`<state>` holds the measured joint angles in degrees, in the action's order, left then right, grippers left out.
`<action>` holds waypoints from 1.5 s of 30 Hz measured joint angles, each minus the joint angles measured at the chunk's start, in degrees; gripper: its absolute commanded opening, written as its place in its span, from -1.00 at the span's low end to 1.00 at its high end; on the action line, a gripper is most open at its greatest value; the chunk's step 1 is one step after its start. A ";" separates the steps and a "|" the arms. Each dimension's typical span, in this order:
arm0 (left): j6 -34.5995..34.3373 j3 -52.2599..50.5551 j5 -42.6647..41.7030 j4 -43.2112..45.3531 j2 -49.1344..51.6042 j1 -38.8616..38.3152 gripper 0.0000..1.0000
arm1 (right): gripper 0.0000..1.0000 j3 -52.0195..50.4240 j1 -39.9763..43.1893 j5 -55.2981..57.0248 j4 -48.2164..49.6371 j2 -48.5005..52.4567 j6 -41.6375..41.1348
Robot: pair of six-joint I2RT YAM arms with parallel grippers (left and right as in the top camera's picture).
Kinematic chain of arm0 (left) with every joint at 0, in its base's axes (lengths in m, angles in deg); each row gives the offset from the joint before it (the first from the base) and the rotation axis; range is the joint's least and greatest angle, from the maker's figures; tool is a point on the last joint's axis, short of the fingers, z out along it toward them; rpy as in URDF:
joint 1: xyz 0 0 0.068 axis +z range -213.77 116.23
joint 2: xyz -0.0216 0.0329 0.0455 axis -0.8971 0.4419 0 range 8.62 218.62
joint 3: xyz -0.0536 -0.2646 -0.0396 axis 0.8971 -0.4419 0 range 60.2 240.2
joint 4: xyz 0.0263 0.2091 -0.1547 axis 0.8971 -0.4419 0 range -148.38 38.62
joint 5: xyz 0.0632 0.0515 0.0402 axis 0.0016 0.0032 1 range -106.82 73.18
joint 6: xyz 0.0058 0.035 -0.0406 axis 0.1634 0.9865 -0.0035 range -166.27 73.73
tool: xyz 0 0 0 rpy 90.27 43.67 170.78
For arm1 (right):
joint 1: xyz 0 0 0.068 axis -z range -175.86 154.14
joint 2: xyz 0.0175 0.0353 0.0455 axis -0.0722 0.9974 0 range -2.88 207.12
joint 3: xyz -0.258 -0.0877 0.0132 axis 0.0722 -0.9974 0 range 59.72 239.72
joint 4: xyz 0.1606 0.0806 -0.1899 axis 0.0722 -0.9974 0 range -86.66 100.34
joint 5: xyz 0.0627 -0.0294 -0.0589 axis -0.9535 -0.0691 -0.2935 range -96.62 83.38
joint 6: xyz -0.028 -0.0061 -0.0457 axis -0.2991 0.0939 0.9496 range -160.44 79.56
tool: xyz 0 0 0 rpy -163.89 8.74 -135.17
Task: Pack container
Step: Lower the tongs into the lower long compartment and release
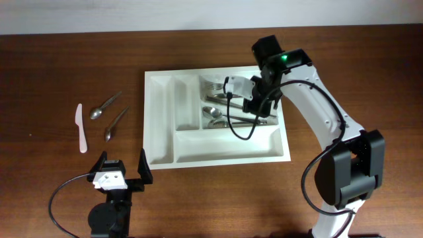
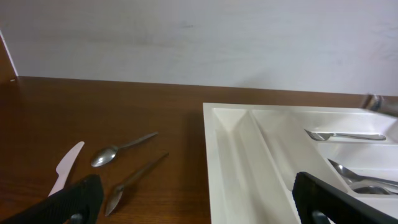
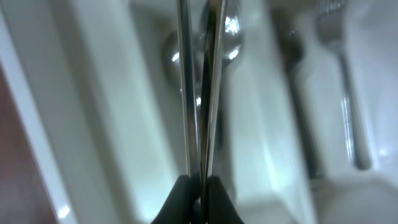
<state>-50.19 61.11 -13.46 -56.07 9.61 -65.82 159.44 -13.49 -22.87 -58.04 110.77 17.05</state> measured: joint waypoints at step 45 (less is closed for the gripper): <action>0.00 0.00 0.00 0.00 0.00 0.00 0.98 | 0.29 -15.93 -8.94 2.05 7.63 0.79 -0.07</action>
<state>-50.19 61.11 -13.46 -56.07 9.61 -65.82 143.51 -22.42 -20.81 -50.42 111.56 16.99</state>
